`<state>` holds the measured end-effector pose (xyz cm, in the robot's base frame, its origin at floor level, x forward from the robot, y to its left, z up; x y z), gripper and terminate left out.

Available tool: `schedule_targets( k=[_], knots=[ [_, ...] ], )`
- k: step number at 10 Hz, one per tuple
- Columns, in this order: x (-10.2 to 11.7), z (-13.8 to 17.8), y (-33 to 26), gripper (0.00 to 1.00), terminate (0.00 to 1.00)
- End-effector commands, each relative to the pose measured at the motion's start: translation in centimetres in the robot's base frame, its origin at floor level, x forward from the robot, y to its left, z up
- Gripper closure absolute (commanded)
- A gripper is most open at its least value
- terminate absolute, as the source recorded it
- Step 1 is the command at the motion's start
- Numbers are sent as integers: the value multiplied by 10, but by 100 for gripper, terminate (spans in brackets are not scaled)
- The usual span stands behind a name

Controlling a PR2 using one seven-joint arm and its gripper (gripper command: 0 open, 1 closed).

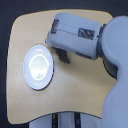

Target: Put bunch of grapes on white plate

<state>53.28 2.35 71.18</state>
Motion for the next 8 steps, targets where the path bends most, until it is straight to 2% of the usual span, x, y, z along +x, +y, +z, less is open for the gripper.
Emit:
schedule_targets(
  k=[1, 8],
  knots=[
    [0, 12, 5, 100, 0],
    [3, 18, -4, 100, 0]
  ],
)
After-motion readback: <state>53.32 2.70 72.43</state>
